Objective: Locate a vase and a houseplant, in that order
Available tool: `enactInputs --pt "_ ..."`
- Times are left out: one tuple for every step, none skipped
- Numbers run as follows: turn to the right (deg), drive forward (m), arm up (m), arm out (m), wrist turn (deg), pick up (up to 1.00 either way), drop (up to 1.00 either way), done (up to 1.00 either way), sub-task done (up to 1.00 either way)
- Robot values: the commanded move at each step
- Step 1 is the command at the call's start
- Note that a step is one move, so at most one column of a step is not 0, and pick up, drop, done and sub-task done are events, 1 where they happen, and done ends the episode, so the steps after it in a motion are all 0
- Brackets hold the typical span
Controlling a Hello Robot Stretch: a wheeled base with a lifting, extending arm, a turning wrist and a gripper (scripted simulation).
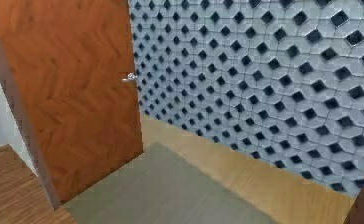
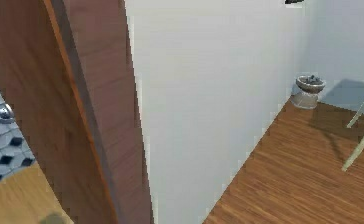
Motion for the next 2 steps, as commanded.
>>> enactInputs --pt "0.0 0.25 0.00 0.00 0.0 0.00 0.00 0.00 0.00" --pt "33.0 0.00 0.00 0.00 0.0 0.00 0.00 0.00 0.00"
